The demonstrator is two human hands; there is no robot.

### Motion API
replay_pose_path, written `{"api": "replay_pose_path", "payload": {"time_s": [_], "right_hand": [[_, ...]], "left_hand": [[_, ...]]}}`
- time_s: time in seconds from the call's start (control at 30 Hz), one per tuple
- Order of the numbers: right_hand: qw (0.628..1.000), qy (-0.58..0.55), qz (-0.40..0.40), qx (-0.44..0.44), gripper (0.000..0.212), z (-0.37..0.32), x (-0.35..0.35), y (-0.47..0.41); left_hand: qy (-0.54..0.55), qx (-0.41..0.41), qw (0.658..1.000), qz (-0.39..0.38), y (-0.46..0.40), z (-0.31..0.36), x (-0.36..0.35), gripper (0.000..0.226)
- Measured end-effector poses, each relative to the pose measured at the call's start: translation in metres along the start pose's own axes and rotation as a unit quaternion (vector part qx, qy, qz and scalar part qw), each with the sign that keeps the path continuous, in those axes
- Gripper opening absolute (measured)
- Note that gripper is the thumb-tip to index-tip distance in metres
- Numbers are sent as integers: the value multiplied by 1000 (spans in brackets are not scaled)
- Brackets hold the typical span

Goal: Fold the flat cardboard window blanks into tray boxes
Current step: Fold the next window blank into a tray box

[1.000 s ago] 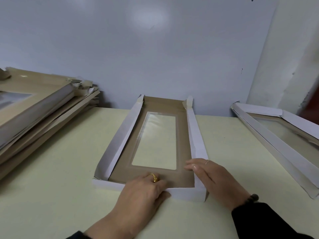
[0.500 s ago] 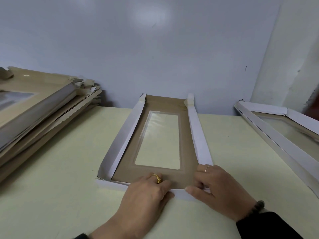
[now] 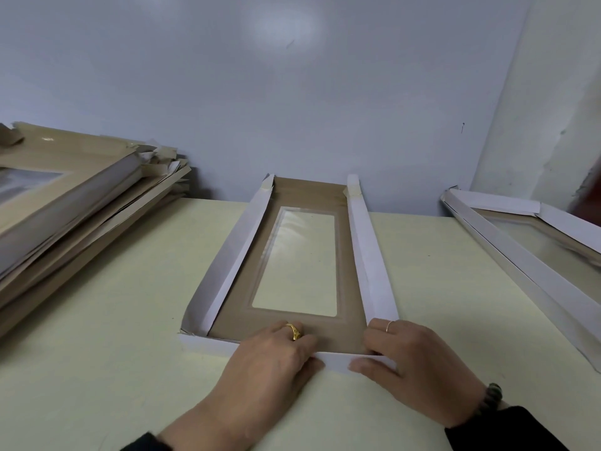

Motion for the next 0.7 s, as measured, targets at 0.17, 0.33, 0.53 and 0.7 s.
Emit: {"api": "replay_pose_path", "payload": {"time_s": [0.17,0.33,0.53,0.7], "right_hand": [[997,79,16,-11,29,14,7,1],[995,64,3,-71,19,33,5,7],[995,58,3,-79,19,32,4,8],[996,41,-9,-81,21,32,5,7]], "left_hand": [[2,9,999,-32,2,-30,5,27],[50,54,994,-83,12,-76,5,73],[-7,32,993,-115,14,-89,-5,88],[-19,21,998,-53,11,-83,4,53]]}}
Point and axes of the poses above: each hand's wrist, its own y-axis away from the middle knuckle, its own x-axis out of the back of the hand, z = x × y, the point moved 4 cm from there along -y, towards the middle knuckle, and after that the axes turned 3 degrees about z, right-handed, at the moved point
